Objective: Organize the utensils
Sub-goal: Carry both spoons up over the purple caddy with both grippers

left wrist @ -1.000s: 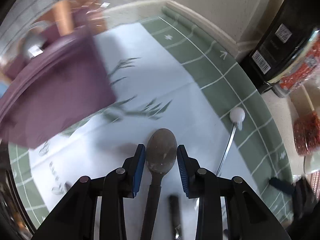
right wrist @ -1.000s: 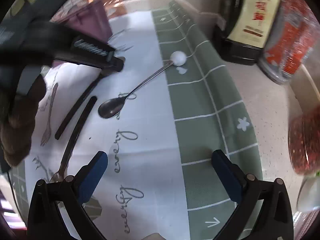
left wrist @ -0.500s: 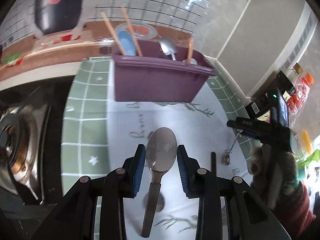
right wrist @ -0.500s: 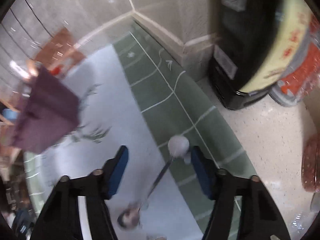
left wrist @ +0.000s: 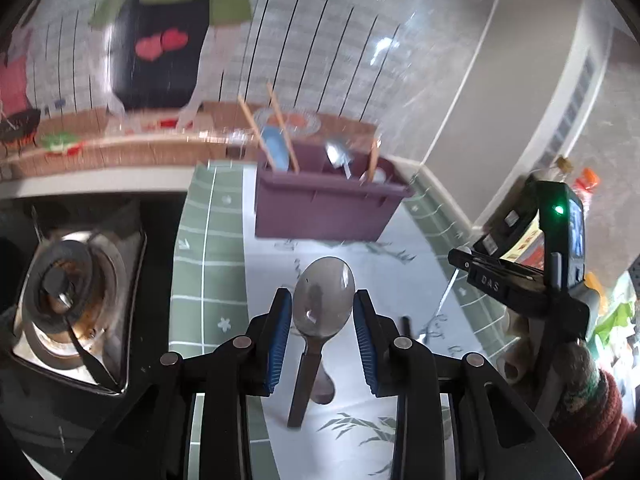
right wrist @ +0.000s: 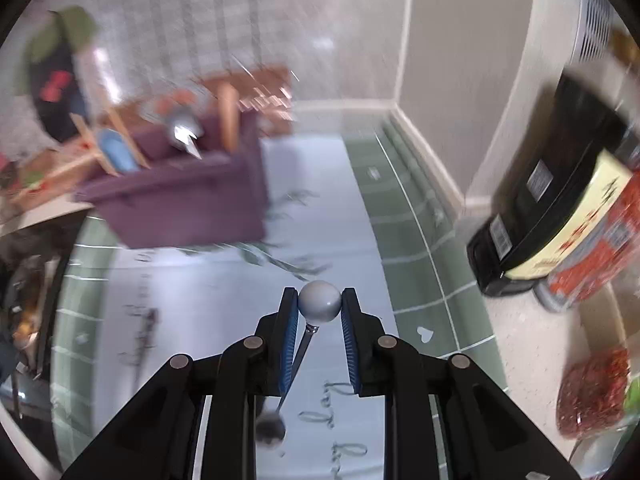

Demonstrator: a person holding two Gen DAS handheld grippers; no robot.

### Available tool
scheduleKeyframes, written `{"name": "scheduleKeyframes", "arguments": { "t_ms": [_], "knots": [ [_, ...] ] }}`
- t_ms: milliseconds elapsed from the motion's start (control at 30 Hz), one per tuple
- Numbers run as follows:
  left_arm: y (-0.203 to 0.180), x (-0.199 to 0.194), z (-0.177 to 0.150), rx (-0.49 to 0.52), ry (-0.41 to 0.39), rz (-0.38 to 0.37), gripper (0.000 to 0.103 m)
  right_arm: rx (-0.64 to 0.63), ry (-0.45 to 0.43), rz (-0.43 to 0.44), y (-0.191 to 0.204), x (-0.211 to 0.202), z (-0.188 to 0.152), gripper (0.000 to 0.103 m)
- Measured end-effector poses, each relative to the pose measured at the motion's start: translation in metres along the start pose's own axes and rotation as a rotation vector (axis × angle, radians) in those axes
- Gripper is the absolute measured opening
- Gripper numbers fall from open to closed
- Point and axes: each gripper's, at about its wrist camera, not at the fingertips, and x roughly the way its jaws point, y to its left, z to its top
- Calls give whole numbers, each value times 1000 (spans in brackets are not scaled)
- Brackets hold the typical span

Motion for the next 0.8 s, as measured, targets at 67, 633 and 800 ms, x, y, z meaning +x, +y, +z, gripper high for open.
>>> {"name": "scheduleKeyframes", "arguments": {
  "t_ms": [67,633,800],
  "knots": [
    [-4,-10,2,7,-28,3,32,-30,-46,20,5,-22,-3,20],
    [-37,-50,45,116,-176,40,32,-139,-261,95,19,-88,37,20],
    [-45,-74,104,135,-287,-1,32,-148,-391,110,16,-129,92,20]
  ]
}}
